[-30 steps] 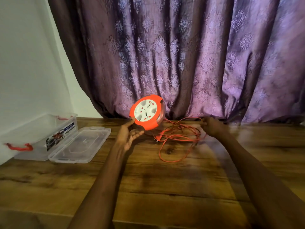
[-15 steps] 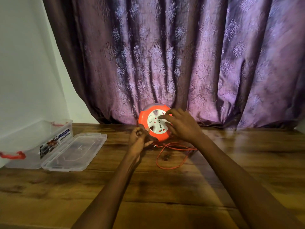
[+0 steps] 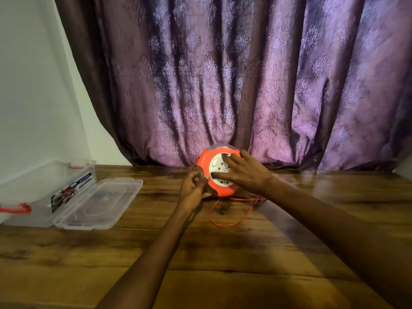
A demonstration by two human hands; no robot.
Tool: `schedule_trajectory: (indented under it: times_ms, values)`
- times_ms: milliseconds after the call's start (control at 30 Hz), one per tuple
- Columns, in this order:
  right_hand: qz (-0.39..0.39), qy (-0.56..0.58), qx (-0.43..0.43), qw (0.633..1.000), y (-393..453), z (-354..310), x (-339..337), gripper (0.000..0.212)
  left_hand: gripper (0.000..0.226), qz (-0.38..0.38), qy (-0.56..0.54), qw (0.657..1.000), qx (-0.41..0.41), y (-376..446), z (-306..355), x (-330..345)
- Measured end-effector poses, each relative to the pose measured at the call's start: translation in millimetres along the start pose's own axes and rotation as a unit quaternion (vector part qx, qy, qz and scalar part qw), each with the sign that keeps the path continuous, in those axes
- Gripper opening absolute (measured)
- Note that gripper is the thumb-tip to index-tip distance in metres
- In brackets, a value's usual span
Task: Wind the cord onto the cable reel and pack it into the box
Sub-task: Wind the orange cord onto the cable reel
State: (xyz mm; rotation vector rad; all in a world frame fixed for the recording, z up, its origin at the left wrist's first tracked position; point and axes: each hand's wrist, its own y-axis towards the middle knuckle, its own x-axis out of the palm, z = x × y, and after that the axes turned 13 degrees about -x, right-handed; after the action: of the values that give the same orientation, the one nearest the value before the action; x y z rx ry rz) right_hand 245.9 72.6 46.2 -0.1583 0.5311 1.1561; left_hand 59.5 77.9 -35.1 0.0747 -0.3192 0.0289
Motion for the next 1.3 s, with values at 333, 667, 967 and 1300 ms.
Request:
schedule_trajectory:
  times_ms: [333,667,967,1300]
  values:
    - [0.120,0.444,0.615,0.641,21.6,-23.8,-27.0,0.066,0.027,0.051,-0.009,0.992,0.111,-10.2,-23.9,42.0]
    - [0.240,0.723,0.621,0.185,28.0,-44.4,-20.0,0.035,0.029,0.075,0.014,0.993,0.094,-5.6,-22.3,25.6]
    - [0.134,0.272,0.222,0.927,3.7,-22.7,-2.4,0.050,0.011,0.047,-0.070,0.996,0.029,-1.2,-4.8,6.7]
    - [-0.003,0.095,0.133,0.987,1.1,-13.4,2.3,0.053,0.009,0.036,-0.011,0.998,0.056,3.2,-10.7,10.7]
